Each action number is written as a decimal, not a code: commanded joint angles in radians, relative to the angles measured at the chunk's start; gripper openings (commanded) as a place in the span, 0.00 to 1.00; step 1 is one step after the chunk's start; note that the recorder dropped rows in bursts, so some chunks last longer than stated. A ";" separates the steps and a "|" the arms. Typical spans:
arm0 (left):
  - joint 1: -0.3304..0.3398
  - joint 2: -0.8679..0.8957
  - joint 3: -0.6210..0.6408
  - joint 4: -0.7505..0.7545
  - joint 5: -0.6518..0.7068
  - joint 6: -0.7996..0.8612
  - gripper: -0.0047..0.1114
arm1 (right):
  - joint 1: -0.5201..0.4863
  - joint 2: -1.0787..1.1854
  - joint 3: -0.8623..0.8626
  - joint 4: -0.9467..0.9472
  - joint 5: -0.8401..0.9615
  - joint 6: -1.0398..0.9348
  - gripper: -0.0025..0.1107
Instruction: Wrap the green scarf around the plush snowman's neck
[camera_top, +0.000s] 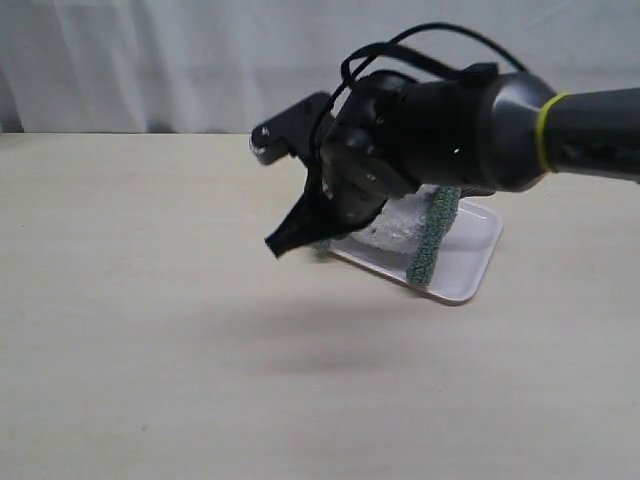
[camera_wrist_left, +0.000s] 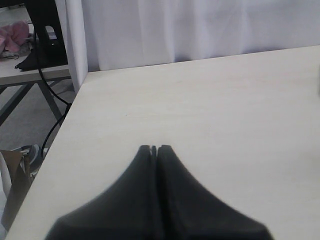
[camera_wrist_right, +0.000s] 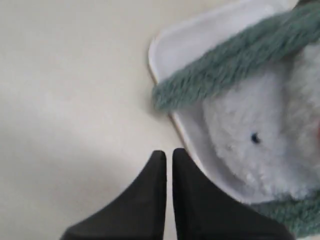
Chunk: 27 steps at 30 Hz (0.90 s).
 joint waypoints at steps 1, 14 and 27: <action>0.002 -0.002 0.002 -0.002 -0.011 -0.002 0.04 | -0.052 -0.055 -0.001 -0.145 -0.127 0.250 0.09; 0.002 -0.002 0.002 -0.002 -0.011 -0.002 0.04 | -0.122 0.139 -0.303 -0.016 -0.030 0.191 0.38; 0.002 -0.002 0.002 -0.002 -0.011 -0.002 0.04 | -0.126 0.308 -0.460 0.027 0.167 0.068 0.23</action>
